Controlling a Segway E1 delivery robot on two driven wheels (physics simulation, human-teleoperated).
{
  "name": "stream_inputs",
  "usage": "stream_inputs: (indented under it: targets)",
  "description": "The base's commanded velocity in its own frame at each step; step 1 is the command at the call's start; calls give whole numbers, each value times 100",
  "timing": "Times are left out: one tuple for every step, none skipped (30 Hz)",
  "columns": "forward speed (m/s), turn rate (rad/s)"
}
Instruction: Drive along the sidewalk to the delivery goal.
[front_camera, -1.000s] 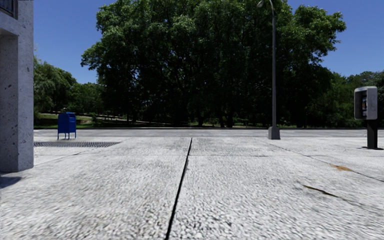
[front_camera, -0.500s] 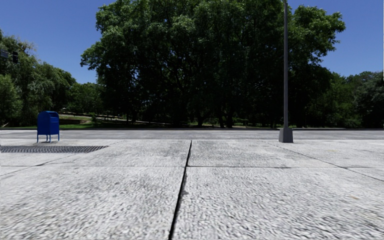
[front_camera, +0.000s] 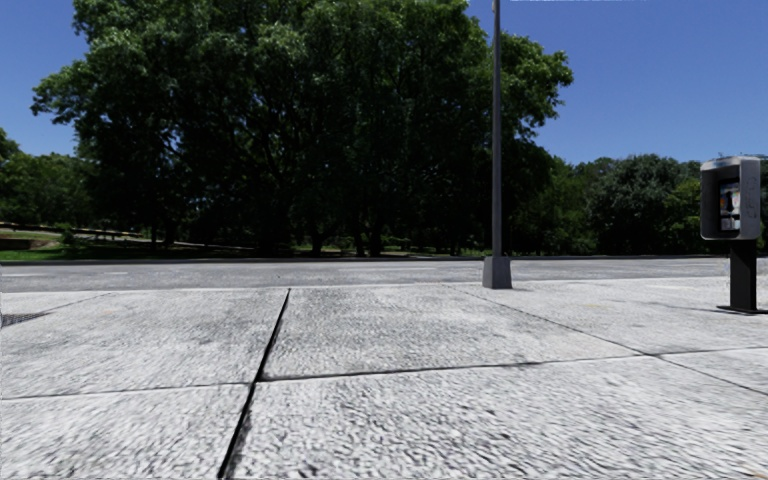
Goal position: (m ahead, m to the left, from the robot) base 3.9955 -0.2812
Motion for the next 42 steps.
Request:
stream_inputs:
  targets:
    - [200, -1]
    - [200, -1]
    - [200, 0]
    - [200, 0]
    - [200, 0]
    - [200, 0]
    - [200, 0]
    - [200, 0]
    - [200, 0]
    - [200, 0]
    - [200, 0]
    - [200, 0]
    - [200, 0]
    - [200, 0]
    - [200, 0]
    - [200, 0]
    - [200, 0]
    - [200, 0]
    - [200, 0]
    - [200, 0]
    - [200, 0]
    - [200, 0]
    - [200, 0]
    - [200, 0]
    - [200, 0]
    - [200, 0]
    - [200, 0]
    - [200, 0]
    - [200, 0]
    - [200, 0]
    - [200, 0]
    - [200, 0]
    - [200, 0]
    - [200, 0]
    - [200, 7]
    - [200, 7]
    - [200, 17]
    - [200, 23]
    - [196, 26]
    - [196, 26]
    - [190, 27]
    - [185, 27]
